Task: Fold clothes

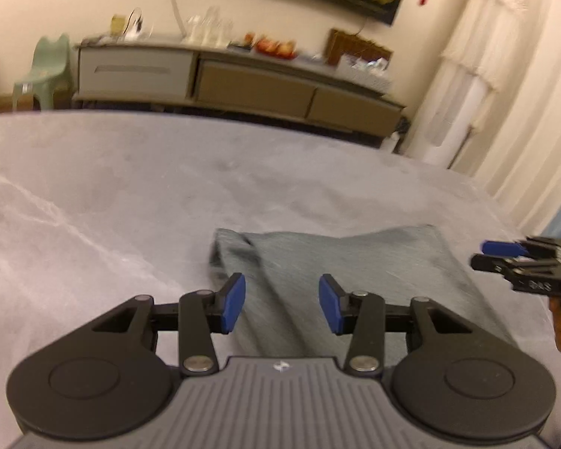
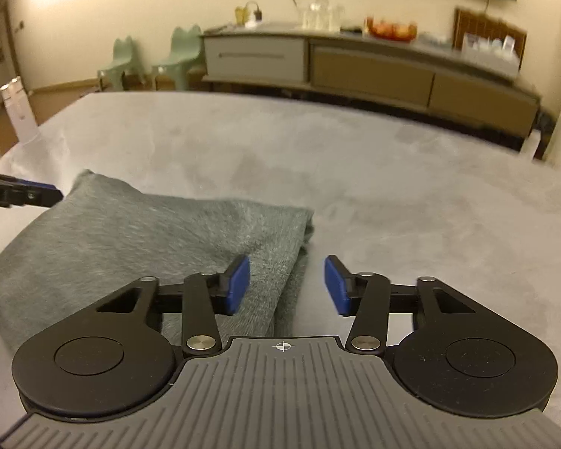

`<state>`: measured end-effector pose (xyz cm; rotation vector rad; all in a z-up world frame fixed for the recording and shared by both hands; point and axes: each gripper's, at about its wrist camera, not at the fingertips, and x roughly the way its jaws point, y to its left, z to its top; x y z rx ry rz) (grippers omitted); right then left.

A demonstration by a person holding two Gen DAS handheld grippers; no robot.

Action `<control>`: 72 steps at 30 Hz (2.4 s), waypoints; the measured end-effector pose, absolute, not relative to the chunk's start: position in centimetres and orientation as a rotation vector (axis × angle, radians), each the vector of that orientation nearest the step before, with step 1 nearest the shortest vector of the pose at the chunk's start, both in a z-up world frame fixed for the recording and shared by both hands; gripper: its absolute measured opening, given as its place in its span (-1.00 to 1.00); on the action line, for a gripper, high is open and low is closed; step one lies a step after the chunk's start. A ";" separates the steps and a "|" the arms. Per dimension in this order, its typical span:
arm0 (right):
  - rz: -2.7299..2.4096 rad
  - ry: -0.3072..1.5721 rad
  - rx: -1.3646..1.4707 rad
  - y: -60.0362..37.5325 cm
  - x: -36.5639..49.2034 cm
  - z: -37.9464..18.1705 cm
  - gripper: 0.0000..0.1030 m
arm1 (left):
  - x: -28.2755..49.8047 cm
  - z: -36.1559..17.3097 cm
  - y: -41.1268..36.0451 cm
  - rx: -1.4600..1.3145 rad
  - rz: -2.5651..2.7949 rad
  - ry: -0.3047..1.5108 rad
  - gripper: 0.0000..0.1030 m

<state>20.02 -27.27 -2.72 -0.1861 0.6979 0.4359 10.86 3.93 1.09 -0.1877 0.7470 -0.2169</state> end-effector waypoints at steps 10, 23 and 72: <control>0.451 0.677 -0.242 -24.4 14.2 -2.4 0.02 | 6.3 -1.1 -1.3 -0.098 -0.263 0.778 -0.08; 0.523 0.705 -0.362 -20.3 11.5 -5.7 0.03 | 6.8 -3.5 -2.5 -0.006 -0.210 0.846 -0.03; 0.469 0.783 0.115 -30.5 19.1 -4.7 0.19 | 5.6 -1.7 -2.6 -0.114 -0.249 0.786 -0.07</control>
